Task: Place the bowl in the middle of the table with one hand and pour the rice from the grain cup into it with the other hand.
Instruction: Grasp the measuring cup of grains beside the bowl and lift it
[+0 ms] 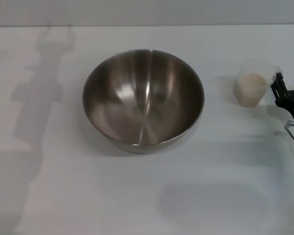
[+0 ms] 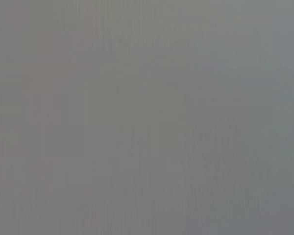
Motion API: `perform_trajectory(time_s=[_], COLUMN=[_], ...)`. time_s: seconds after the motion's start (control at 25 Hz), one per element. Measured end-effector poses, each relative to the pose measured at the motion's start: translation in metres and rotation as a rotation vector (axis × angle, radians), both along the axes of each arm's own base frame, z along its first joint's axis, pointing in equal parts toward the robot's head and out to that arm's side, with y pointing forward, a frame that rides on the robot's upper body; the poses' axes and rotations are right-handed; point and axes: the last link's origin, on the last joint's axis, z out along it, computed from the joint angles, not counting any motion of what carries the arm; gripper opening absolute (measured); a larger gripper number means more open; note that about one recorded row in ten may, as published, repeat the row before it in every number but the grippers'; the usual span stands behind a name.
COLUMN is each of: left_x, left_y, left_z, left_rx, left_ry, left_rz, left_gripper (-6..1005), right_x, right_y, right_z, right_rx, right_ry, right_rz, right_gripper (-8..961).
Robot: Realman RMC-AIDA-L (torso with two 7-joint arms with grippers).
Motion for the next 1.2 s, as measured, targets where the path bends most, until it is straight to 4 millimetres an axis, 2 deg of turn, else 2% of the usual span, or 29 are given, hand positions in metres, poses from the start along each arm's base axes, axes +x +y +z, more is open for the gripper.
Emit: perform_trajectory(time_s=[1.2], left_x=[-0.001], left_y=[-0.005], left_z=[0.003], left_rx=[0.025], left_ry=[0.006], left_rz=[-0.016], left_gripper=[570], right_x=[-0.006], right_y=[0.013], right_z=[-0.003], right_rx=[-0.034], right_ry=[0.012], right_rz=[0.004], right_gripper=[510])
